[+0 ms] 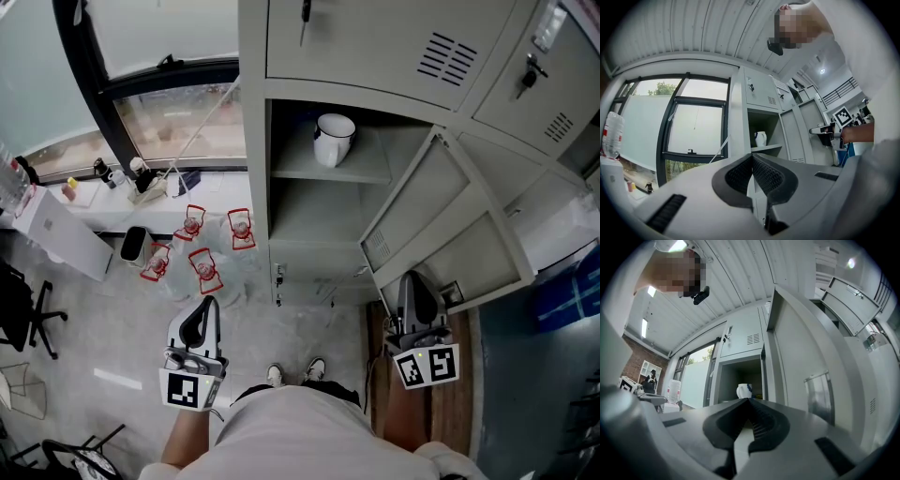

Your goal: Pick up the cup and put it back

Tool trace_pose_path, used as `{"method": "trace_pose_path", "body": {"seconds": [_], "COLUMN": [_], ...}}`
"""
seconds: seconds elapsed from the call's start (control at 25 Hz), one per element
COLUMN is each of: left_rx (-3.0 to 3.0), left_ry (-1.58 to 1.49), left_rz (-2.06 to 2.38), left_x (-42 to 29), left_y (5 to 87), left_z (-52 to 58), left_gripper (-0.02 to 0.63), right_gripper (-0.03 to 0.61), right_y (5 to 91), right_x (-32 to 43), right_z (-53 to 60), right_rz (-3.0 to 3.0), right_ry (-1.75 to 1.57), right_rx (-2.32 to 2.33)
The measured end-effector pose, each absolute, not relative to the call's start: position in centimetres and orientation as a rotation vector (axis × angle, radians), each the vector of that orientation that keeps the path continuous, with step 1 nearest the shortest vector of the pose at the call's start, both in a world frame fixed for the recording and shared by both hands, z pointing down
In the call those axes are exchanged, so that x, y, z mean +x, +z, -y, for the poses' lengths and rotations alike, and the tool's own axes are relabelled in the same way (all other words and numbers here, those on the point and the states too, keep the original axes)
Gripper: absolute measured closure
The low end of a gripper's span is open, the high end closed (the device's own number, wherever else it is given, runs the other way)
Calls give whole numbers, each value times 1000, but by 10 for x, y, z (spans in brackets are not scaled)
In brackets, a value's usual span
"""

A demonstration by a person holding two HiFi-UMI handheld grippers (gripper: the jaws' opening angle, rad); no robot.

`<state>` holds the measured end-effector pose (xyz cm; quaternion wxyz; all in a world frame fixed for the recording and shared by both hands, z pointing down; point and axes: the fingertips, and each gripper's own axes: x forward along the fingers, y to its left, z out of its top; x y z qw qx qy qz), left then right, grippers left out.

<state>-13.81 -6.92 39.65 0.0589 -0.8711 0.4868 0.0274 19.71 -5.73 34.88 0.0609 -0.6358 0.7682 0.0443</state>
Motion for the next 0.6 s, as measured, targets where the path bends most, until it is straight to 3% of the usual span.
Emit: {"method": "trace_pose_path", "body": {"seconds": [0.6], "left_rx": [-2649], "left_ry": [106], "left_rz": [-1451], "left_x": [-141], "left_y": [399], "left_z": [71], "left_gripper": [592], "right_gripper": [561], "right_y": [351], "right_x": [192], "right_z": [55], "right_rz": [-2324], "right_ry": [133], "right_rx": [-1944]}}
